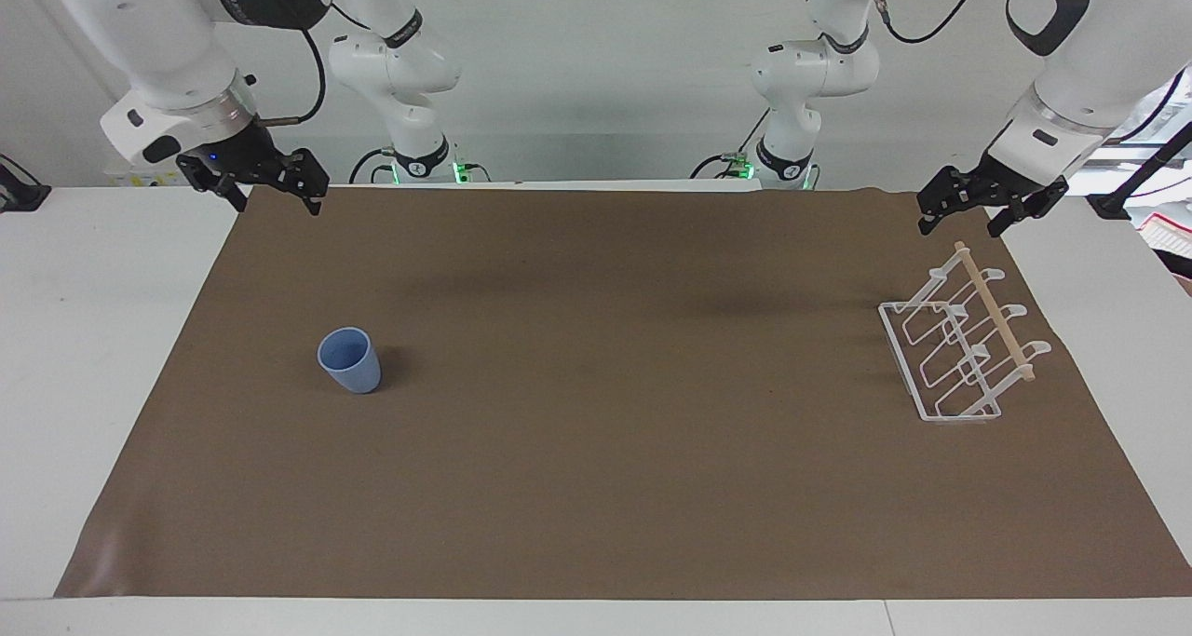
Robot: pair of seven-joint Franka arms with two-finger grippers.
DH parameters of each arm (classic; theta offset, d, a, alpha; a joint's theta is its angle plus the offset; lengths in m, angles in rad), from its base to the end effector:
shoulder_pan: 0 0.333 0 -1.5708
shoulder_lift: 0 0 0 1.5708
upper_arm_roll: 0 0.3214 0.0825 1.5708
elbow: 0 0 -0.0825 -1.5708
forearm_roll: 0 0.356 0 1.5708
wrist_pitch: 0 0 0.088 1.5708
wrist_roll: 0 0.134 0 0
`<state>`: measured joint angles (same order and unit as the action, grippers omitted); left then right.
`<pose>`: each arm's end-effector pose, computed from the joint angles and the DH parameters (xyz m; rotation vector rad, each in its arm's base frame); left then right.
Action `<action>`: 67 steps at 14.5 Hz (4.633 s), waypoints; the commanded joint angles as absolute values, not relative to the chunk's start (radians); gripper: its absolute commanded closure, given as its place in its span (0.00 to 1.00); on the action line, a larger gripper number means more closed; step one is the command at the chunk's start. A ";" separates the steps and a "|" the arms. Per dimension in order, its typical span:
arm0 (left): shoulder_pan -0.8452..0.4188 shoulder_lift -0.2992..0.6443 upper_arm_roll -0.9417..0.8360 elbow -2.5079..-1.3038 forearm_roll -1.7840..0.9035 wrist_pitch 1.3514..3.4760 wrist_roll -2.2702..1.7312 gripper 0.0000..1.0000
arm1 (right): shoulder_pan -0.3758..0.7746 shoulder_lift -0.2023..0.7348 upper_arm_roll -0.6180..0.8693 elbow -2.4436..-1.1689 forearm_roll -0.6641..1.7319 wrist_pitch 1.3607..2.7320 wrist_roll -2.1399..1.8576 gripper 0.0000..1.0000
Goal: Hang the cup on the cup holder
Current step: 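Move the right gripper toward the light blue cup, then lower the right gripper onto the cup rim and close it, then lift the cup with the right gripper while the left gripper approaches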
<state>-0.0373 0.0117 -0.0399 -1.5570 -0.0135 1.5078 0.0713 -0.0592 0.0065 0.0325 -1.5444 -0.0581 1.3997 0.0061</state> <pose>0.5201 -0.0420 0.5976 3.1177 -0.2326 -0.0953 0.5053 -0.0221 0.5979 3.0761 -0.0590 -0.2339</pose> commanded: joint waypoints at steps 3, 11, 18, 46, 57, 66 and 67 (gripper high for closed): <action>-0.029 0.002 -0.043 -1.568 -0.018 1.500 0.087 0.00 | -0.061 -0.008 0.037 -1.559 -0.054 1.399 -0.002 0.00; -0.029 0.003 -0.043 -1.568 -0.018 1.500 0.087 0.00 | -0.067 -0.026 0.038 -1.627 -0.083 1.535 -0.135 0.00; -0.029 0.003 -0.043 -1.568 -0.018 1.500 0.087 0.00 | -0.152 0.032 0.038 -1.870 -0.019 1.894 -0.262 0.00; -0.011 0.000 -0.041 -1.568 -0.015 1.466 0.084 0.00 | -0.150 0.259 0.040 -1.939 0.014 2.109 -0.379 1.00; -0.102 -0.032 -0.046 -1.626 -0.021 1.424 -0.545 0.00 | 0.105 0.244 0.084 -1.613 0.037 1.767 -0.151 1.00; -0.190 -0.083 -0.051 -1.743 -0.259 1.563 -1.400 0.00 | 0.219 0.256 0.084 -1.650 0.710 1.856 0.140 1.00; -0.190 -0.093 -0.051 -1.762 -0.306 1.604 -1.484 0.00 | 0.224 0.235 0.086 -1.702 0.813 1.914 0.140 1.00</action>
